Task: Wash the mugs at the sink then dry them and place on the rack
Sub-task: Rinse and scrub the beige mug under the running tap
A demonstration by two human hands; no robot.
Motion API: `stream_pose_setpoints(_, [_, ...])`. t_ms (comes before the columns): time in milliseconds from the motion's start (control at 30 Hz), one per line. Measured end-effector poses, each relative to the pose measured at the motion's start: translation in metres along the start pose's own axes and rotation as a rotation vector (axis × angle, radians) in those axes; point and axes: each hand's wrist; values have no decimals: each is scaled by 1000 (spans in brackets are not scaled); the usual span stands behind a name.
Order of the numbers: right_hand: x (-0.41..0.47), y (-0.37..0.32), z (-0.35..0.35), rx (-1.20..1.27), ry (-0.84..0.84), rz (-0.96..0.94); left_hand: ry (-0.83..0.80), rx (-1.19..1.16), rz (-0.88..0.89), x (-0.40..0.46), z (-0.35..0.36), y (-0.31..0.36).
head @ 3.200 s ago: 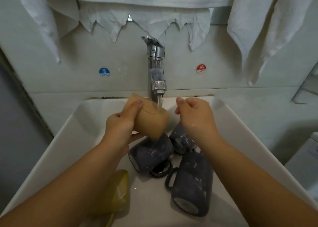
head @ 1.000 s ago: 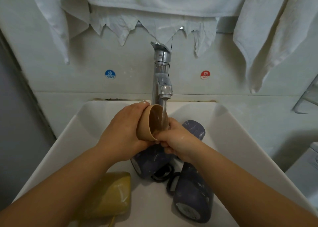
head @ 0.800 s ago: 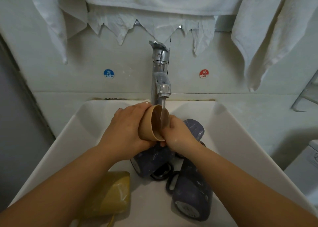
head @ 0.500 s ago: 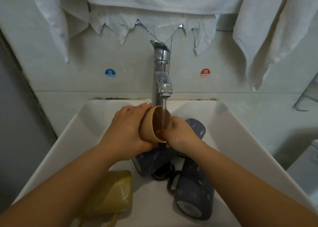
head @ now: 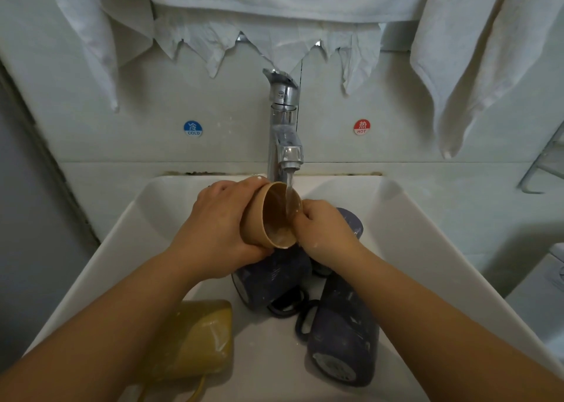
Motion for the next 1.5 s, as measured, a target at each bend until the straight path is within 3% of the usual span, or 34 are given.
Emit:
stream_pose_setpoints(167, [-2, -3, -3, 167, -187, -32, 11, -7, 6, -2, -2, -2])
stream_pose_setpoints(333, [4, 1, 1, -8, 9, 15, -44, -30, -4, 0, -2, 1])
stream_pose_setpoints(567, [3, -3, -4, 208, -224, -66, -51, -30, 18, -3, -15, -5])
stream_pose_setpoints(767, [5, -6, 1, 184, 10, -148, -101, -102, 41, -4, -15, 3])
stream_pose_setpoints(900, [2, -8, 2, 118, 95, -129, -12, -106, 33, -3, -6, 8])
stream_pose_setpoints(1000, [0, -13, 1, 229, -2, -53, 75, -85, -2, -2, -4, 8])
stream_pose_setpoints(1167, [-2, -14, -3, 316, -212, 5, 53, -99, 33, -1, -7, 2])
stream_pose_setpoints(1367, [4, -8, -4, 157, -76, -12, -12, -128, 64, 1, -7, 2])
stream_pose_setpoints(1500, [0, -13, -14, 191, -356, 25, -45, -183, 67, -1, -13, -1])
Point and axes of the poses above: each hand's wrist, its own x-axis towards the middle knuckle, its own z-axis out of the palm, y = z × x, and after that the axes turned 8 degrees about -y, right-handed
